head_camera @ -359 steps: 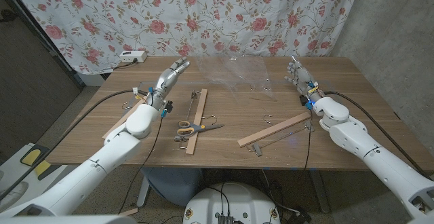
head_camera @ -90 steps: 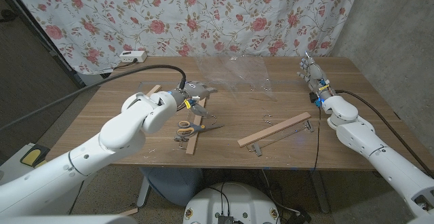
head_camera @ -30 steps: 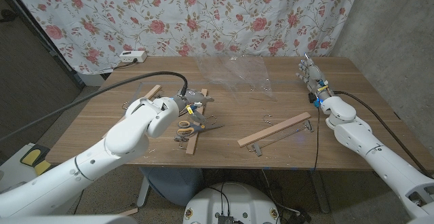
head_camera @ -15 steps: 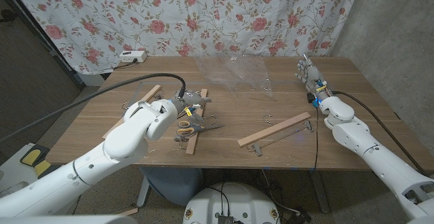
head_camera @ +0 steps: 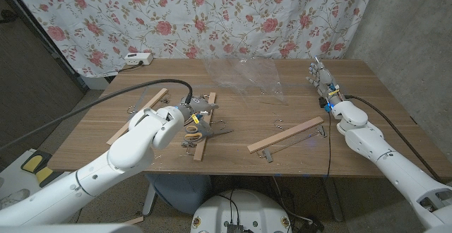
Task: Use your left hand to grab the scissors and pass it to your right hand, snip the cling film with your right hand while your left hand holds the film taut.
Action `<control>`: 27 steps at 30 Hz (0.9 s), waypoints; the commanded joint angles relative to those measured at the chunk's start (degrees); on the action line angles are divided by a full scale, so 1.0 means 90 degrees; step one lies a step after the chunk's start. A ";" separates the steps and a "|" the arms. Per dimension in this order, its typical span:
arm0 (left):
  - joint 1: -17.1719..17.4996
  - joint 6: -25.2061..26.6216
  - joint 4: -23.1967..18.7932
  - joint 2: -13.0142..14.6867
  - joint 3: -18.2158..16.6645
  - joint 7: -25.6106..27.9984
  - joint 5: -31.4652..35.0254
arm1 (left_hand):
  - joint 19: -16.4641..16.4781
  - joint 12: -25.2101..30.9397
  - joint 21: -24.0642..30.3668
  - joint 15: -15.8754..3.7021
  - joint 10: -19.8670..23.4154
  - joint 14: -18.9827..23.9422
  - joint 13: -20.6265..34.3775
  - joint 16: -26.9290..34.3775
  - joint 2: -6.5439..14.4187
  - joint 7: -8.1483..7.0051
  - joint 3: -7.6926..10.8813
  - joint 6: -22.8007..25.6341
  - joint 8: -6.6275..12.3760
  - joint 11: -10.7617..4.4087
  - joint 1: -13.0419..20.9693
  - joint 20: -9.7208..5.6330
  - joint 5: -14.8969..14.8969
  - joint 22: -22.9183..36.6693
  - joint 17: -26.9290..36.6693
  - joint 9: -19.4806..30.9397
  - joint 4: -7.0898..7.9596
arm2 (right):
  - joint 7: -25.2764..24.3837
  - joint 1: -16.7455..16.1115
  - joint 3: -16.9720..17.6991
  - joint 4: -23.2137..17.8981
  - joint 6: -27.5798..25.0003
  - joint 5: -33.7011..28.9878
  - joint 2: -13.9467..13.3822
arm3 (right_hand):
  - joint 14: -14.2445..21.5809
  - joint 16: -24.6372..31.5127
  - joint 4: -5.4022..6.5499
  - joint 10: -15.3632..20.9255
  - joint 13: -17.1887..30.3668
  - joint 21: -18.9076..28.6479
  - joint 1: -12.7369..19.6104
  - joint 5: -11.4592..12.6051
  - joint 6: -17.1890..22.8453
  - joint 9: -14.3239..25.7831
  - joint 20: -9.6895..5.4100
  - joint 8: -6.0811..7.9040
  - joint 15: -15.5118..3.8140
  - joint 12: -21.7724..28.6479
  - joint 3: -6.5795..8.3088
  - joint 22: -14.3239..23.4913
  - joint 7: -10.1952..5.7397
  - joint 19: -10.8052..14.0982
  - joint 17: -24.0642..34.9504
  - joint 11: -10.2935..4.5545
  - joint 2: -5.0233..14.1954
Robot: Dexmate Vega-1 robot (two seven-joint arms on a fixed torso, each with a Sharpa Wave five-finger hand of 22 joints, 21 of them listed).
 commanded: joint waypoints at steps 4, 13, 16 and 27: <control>0.0077 -0.0042 0.0063 -0.0047 0.0032 -0.0018 0.0111 | 0.0006 -0.0022 0.0009 -0.0011 0.0025 0.0014 0.0050 -0.0019 0.0187 -0.0063 0.0133 0.0020 0.0007 -0.0029 0.0261 -0.0018 0.0035 -0.0002 0.0006 0.0019 -0.0048 | -0.0084 -0.0075 0.0032 -0.0068 -0.0015 0.0020 -0.0016 | -0.0052 0.0016 -0.0042 -0.0021 0.0016 0.0016 0.0038 0.0014 -0.0025 0.0007 0.0043 -0.0008 0.0009 -0.0005 0.0060 0.0009 0.0002 -0.0030 0.0010 0.0037 0.0114; 0.0049 -0.0149 0.0118 -0.0061 0.0042 -0.0002 -0.0060 | 0.0009 -0.0032 0.0010 -0.0024 0.0031 0.0014 0.0063 -0.0022 0.0243 -0.0083 0.0182 0.0030 0.0008 -0.0077 0.0378 -0.0039 0.0041 -0.0004 0.0002 0.0020 -0.0082 | -0.0097 -0.0114 0.0055 -0.0100 0.0000 0.0031 -0.0030 | -0.0059 0.0013 -0.0057 -0.0024 0.0016 0.0016 0.0060 0.0012 -0.0026 0.0007 0.0047 -0.0008 -0.0006 -0.0007 0.0072 0.0009 -0.0010 -0.0034 0.0006 0.0037 0.0128; 0.0045 -0.0174 0.0134 -0.0047 0.0043 0.0039 -0.0104 | 0.0021 -0.0025 0.0014 -0.0040 0.0070 0.0019 0.0067 -0.0023 0.0239 -0.0104 0.0185 0.0067 0.0020 -0.0138 0.0411 -0.0064 0.0036 -0.0005 0.0000 0.0021 -0.0091 | -0.0120 -0.0140 0.0069 -0.0144 -0.0011 0.0032 -0.0048 | -0.0058 0.0013 -0.0061 -0.0027 0.0016 0.0016 0.0066 0.0011 -0.0027 0.0007 0.0051 -0.0008 0.0003 -0.0008 0.0075 0.0009 -0.0017 -0.0036 0.0004 0.0038 0.0133; -0.0034 -0.0201 0.0208 -0.0065 0.0183 -0.0089 -0.0114 | 0.0039 -0.0017 0.0018 -0.0077 0.0147 0.0042 0.0073 -0.0019 0.0238 -0.0124 0.0191 0.0123 0.0032 -0.0165 0.0482 -0.0114 0.0029 -0.0006 -0.0002 0.0022 -0.0100 | -0.0139 -0.0185 0.0089 -0.0195 -0.0052 0.0042 -0.0087 | -0.0055 0.0015 -0.0077 -0.0027 0.0015 0.0017 0.0091 0.0007 -0.0023 0.0007 0.0045 -0.0005 0.0003 -0.0008 0.0091 0.0009 -0.0025 -0.0036 0.0000 0.0038 0.0152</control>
